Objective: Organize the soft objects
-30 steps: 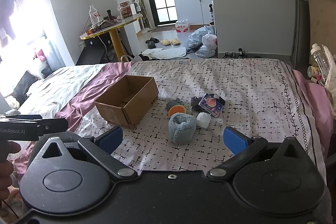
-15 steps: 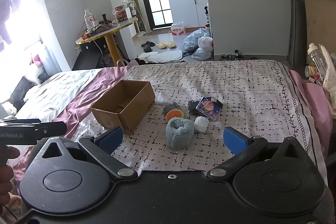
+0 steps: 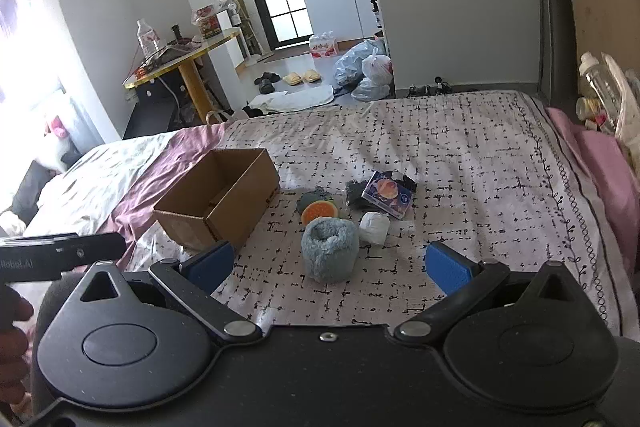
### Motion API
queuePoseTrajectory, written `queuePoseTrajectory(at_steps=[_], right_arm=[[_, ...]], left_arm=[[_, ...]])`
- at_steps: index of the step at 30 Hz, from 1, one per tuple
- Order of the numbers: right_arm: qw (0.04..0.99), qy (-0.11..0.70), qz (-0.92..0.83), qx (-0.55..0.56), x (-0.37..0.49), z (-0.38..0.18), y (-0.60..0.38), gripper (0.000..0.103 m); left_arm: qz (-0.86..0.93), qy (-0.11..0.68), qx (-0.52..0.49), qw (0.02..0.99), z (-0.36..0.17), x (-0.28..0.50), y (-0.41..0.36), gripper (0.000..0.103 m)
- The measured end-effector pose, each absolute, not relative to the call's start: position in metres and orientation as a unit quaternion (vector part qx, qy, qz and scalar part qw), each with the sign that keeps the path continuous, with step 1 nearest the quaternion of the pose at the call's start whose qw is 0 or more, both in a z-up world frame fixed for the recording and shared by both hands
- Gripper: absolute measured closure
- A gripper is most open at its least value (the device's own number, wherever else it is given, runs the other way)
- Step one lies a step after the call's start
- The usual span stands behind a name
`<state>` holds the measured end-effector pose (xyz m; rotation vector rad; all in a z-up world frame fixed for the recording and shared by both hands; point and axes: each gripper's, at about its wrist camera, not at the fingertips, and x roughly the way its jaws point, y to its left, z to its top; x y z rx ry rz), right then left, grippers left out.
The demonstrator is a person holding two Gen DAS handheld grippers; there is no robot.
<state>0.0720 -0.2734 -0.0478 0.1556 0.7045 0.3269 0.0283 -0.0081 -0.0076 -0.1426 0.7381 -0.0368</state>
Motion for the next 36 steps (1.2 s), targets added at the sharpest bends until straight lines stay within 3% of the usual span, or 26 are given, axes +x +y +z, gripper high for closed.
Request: queuePoseTrajectory(at_steps=[14,19,30,36], right_arm=[[0.918,0.358,0.128,0.115,0.107,-0.076,-0.283,0.001],[0.913,0.365,0.119,0.141,0.122,-0.086,-0.286,0.002],[0.894,0.4,0.103,0.175,0.157,-0.108,-0.287,0.016],[0.878,0.422,0.097,0.204,0.18,-0.114,-0.285,0.031]], left_arm=[[-0.032,0.384,-0.085,0.919,-0.038,0.071,-0.015,0.003],[-0.04,0.398,-0.097,0.911,-0.051,0.088,-0.015,0.008],[-0.055,0.422,-0.122,0.897,-0.073,0.126,-0.023,0.019],[-0.054,0.435,-0.14,0.888,-0.085,0.15,-0.026,0.031]])
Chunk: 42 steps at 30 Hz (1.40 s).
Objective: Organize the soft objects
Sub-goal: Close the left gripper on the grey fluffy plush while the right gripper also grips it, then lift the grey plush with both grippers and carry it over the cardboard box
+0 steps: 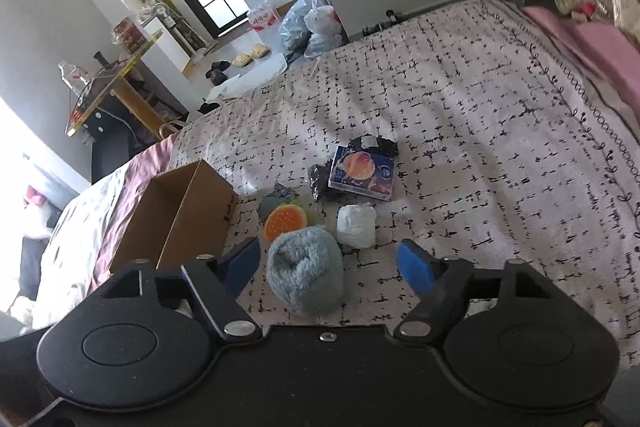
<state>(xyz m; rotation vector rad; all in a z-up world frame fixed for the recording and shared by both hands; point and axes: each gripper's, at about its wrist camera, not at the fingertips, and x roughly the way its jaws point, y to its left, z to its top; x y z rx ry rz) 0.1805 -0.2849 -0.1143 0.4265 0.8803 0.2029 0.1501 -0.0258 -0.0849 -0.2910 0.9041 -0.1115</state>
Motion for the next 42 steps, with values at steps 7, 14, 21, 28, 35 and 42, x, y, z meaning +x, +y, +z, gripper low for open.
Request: queuePoseTrajectory(at_steps=[7,14,21,28,35,42], right_arm=[[0.858,0.444,0.104,0.235,0.203,-0.135,-0.276,0.042],[0.859,0.439,0.109,0.24,0.217,-0.156,-0.267,0.043],[0.836,0.459,0.115,0.276,0.232,-0.183,-0.268,0.063],[0.802,0.486,0.12,0.325,0.239,-0.207,-0.275,0.068],[0.787,0.502,0.13,0.334,0.245,-0.222,-0.269,0.075],[0.791,0.496,0.122,0.336,0.245,-0.226,-0.271,0.087]], left_arm=[[-0.06,0.458,-0.163,0.872,-0.107,0.177,-0.031,0.046],[-0.052,0.473,-0.167,0.864,-0.129,0.199,-0.032,0.047],[-0.05,0.487,-0.182,0.853,-0.15,0.214,-0.035,0.05],[-0.046,0.509,-0.218,0.832,-0.175,0.227,-0.035,0.058],[-0.028,0.532,-0.257,0.806,-0.198,0.235,-0.033,0.072],[-0.009,0.531,-0.274,0.801,-0.202,0.237,-0.033,0.075]])
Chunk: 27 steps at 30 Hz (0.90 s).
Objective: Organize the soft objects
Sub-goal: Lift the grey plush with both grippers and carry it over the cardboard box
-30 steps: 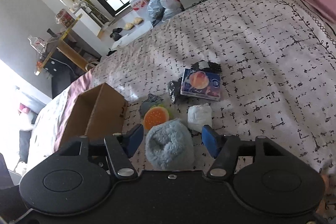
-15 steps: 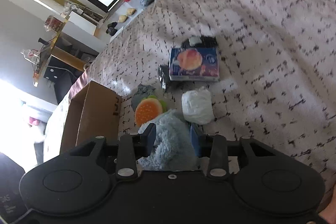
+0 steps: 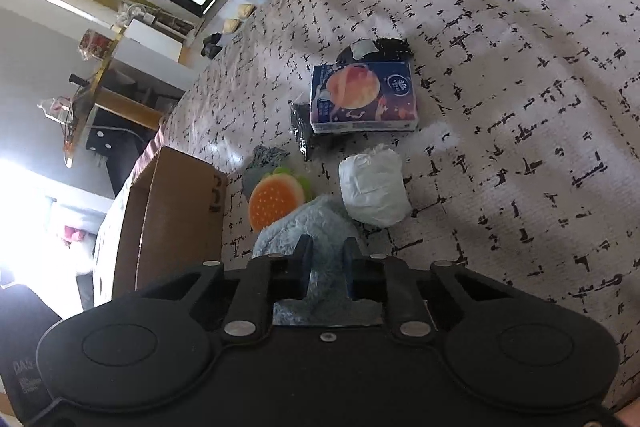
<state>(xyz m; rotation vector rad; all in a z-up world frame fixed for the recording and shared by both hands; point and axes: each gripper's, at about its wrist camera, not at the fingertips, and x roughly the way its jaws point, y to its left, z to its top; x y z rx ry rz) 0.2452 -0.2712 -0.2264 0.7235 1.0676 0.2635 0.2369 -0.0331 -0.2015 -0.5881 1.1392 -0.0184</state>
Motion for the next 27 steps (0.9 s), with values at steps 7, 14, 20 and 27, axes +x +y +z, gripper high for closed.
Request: queuePoseTrajectory(at_steps=[7,14,20,27], right_arm=[[0.797,0.491,0.128,0.327,0.243,-0.223,-0.269,0.09],[0.804,0.48,0.147,0.318,0.233,-0.209,-0.261,0.09],[0.813,0.471,0.156,0.304,0.228,-0.193,-0.244,0.09],[0.821,0.445,0.169,0.315,0.222,-0.166,-0.237,0.09]], left_arm=[[-0.008,0.528,-0.265,0.807,-0.198,0.233,-0.035,0.079],[-0.011,0.513,-0.244,0.823,-0.179,0.22,-0.031,0.079],[-0.005,0.498,-0.238,0.834,-0.16,0.209,-0.02,0.079],[-0.01,0.473,-0.237,0.849,-0.131,0.199,-0.008,0.079]])
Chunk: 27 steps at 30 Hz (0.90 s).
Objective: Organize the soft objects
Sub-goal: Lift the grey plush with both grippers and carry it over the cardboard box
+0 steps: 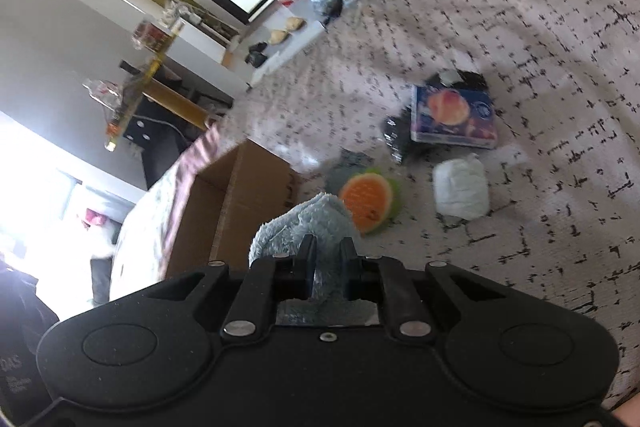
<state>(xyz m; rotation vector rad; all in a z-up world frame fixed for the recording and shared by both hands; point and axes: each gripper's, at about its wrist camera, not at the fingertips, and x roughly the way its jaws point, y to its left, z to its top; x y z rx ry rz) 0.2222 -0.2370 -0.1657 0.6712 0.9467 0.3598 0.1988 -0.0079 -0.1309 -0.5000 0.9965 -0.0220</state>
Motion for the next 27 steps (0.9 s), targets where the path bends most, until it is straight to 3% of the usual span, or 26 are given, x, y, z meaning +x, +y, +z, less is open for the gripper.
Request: queuePoseTrajectory(at_steps=[27], right_arm=[[0.851,0.385,0.213,0.287,0.226,-0.085,-0.162,0.09]], left_arm=[[-0.013,0.395,-0.259,0.881,-0.056,0.18,0.063,0.079]])
